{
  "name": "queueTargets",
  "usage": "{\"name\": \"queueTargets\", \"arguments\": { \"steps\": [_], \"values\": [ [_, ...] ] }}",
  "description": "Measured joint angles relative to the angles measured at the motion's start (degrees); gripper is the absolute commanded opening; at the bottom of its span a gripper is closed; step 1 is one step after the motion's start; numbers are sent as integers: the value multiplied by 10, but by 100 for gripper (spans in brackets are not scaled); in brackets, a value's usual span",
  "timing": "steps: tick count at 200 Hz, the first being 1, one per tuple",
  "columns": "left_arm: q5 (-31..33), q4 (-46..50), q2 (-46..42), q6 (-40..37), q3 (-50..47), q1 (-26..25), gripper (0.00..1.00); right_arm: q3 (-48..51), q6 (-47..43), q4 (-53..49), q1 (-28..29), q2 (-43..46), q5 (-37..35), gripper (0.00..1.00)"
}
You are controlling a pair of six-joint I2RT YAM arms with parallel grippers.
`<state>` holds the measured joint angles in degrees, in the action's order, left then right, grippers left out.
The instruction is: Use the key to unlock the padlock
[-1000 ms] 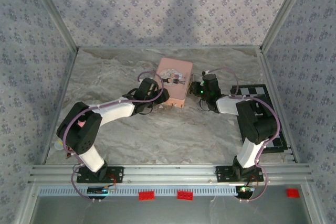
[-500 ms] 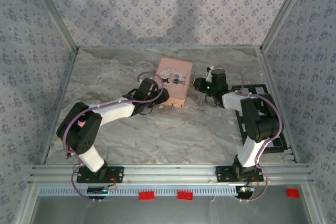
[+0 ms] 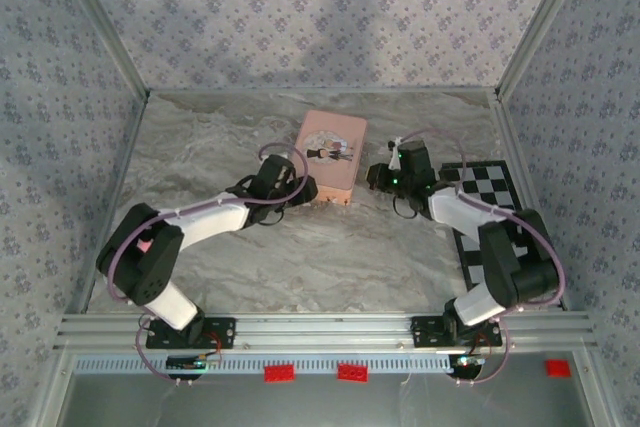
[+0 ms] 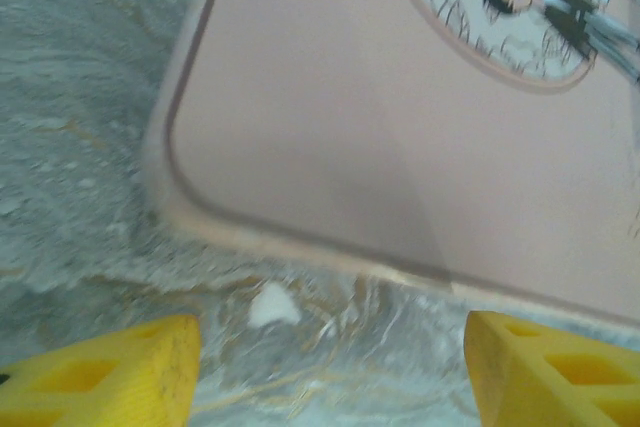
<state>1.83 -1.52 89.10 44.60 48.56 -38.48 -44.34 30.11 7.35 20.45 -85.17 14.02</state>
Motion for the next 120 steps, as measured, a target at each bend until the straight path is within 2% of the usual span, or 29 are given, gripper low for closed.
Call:
{"name": "queueTargets", "arguments": {
  "steps": [72,120],
  "values": [
    [34,15,-233,-98,-136,9,76,83,-35,-136,19,72,3,1],
    [65,54,-400,-123,-248,55,78,109,-36,-156,38,83,6,2]
  ]
}}
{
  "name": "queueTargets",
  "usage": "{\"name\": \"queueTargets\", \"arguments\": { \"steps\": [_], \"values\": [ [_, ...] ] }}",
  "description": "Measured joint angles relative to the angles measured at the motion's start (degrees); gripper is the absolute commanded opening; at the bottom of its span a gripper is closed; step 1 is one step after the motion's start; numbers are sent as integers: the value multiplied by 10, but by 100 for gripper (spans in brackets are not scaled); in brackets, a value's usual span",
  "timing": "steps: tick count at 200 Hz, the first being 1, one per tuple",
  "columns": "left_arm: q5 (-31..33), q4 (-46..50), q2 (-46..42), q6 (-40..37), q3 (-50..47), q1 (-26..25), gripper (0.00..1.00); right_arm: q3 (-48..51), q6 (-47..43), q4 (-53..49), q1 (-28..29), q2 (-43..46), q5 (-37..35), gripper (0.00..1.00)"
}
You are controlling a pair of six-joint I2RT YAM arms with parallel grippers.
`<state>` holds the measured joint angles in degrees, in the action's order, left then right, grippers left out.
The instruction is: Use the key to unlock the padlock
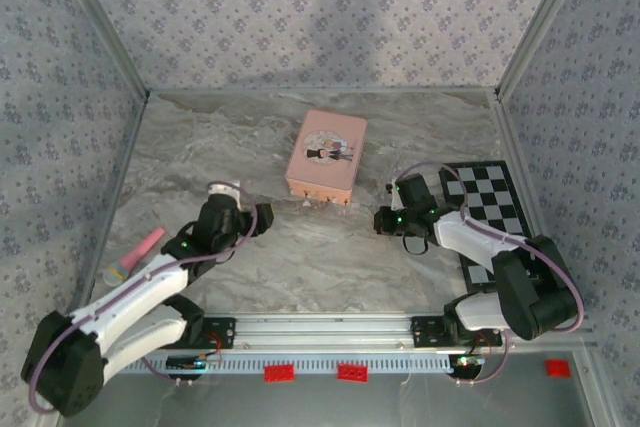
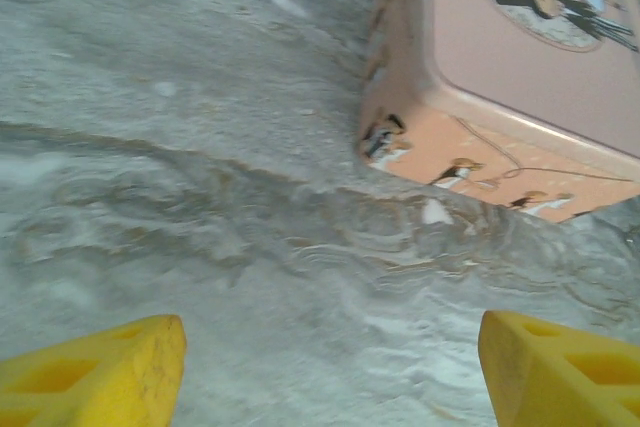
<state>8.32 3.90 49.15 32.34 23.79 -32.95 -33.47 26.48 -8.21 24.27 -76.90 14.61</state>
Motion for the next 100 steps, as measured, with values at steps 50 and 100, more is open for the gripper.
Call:
{"name": "queueTargets", "arguments": {
  "steps": [50,100],
  "values": [
    [40,75,-155,-42,-12,36,83,12,1,10,15,0,-3,7],
    [68,134,-223,-54,-26,68,89,19,12,-2,19,4,-27,35]
  ]
}}
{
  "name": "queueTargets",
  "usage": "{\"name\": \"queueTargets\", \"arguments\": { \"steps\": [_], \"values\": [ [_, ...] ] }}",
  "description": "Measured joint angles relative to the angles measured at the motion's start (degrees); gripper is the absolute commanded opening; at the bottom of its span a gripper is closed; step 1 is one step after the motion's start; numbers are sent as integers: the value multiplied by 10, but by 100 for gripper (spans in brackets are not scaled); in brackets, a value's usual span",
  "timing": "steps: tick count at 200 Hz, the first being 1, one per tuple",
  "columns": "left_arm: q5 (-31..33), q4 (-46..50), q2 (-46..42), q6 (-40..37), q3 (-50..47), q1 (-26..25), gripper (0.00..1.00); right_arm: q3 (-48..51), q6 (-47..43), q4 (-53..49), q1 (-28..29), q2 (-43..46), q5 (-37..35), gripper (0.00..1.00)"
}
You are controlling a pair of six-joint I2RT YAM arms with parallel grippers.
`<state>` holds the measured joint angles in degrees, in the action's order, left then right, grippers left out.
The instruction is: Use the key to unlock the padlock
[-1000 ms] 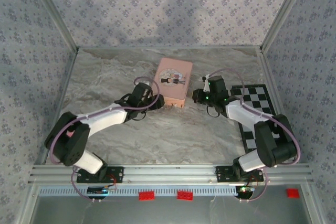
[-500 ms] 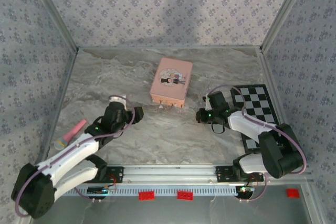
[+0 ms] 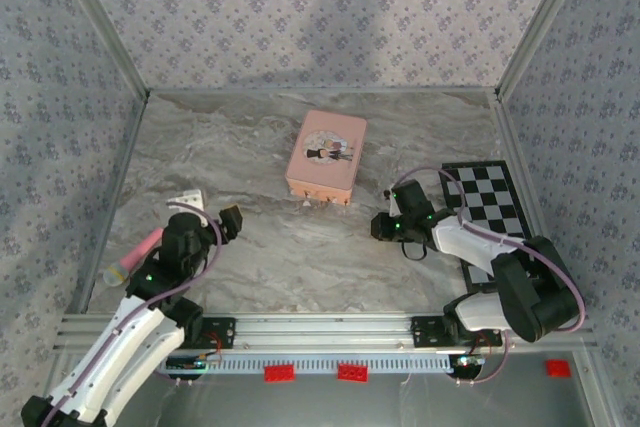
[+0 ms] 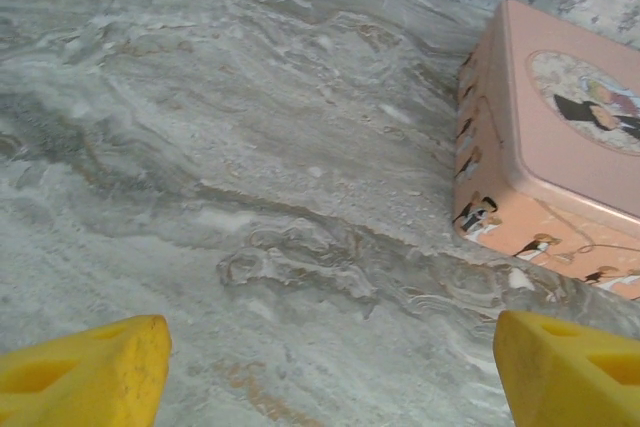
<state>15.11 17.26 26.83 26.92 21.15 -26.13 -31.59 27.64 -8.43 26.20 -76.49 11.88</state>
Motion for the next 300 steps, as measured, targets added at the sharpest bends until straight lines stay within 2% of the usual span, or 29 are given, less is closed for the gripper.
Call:
{"name": "queueTargets", "arguments": {
  "steps": [19,31,50,92,122,133,139,161,169,187,211,237,264,300],
  "values": [
    [20,19,-6,12,-9,2,92,-1,3,-24,0,1,-19,45],
    [33,27,-5,20,-9,5,98,-1,7,-39,1,7,-30,51],
    [57,27,-3,31,-9,12,100,-1,10,-60,2,33,-51,60],
    [130,14,27,33,2,14,100,-35,2,-122,2,132,-103,66],
    [193,-54,70,-11,5,18,100,-81,-25,-154,-9,200,-148,68],
    [210,-88,97,-41,6,24,100,-88,-38,-151,-18,223,-181,70],
    [220,-102,115,-55,9,27,100,-87,-47,-146,-23,235,-204,74],
    [253,-146,212,-95,33,52,100,-58,-84,-98,-46,271,-283,76],
    [259,-167,253,-113,44,61,100,-44,-98,-80,-57,274,-307,79],
    [269,-217,329,-156,53,70,100,-9,-136,-31,-82,262,-358,79],
    [242,-310,388,-225,40,88,100,30,-180,29,-123,224,-394,79],
    [178,-409,436,-265,10,133,100,73,-201,104,-167,195,-395,79],
    [119,-481,485,-291,-5,165,100,115,-219,206,-188,160,-375,80],
    [38,-535,503,-317,-11,185,100,137,-237,335,-222,84,-319,80]
  ]
}}
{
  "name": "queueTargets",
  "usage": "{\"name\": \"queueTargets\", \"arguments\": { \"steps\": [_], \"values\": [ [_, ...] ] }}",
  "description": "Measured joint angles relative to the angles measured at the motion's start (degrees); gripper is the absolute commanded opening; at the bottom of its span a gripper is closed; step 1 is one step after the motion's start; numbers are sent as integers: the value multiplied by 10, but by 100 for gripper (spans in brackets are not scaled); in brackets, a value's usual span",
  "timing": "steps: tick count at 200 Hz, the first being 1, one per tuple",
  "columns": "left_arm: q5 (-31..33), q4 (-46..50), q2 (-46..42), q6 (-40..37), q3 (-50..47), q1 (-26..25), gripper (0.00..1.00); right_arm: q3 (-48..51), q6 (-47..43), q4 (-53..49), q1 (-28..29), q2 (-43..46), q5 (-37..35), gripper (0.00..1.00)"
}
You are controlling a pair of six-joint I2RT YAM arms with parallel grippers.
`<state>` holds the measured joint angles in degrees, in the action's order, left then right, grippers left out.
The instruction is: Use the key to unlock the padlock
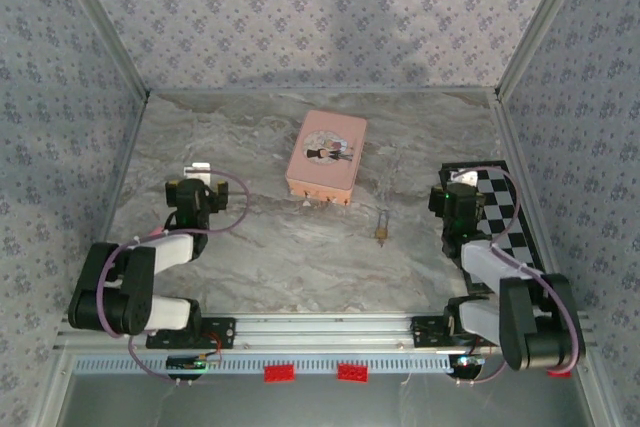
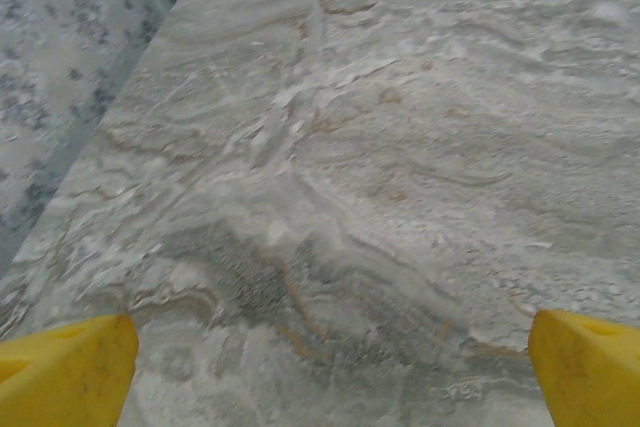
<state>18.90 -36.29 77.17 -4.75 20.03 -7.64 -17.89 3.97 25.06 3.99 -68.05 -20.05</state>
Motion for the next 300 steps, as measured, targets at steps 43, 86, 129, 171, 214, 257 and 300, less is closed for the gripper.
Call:
{"name": "queueTargets", "arguments": {
  "steps": [43,86,129,171,214,257,300],
  "values": [
    [-74,-33,7,-6,-2,13,100,1,-38,122,-30,-70,86,81],
    [-111,-115,108,20,-8,54,100,-14,-65,186,-39,-153,171,82],
    [-139,-100,113,50,29,86,100,-31,-64,197,-64,-191,199,99],
    [-149,-98,113,55,30,85,100,-33,-59,203,-56,-191,186,99],
    [-151,-98,113,55,30,85,100,-33,-59,211,-48,-191,158,99],
    [-151,-98,113,55,30,85,100,-33,-60,211,-48,-191,154,99],
    [-151,-98,113,55,30,85,100,-34,-59,210,-54,-191,171,99]
  ]
}}
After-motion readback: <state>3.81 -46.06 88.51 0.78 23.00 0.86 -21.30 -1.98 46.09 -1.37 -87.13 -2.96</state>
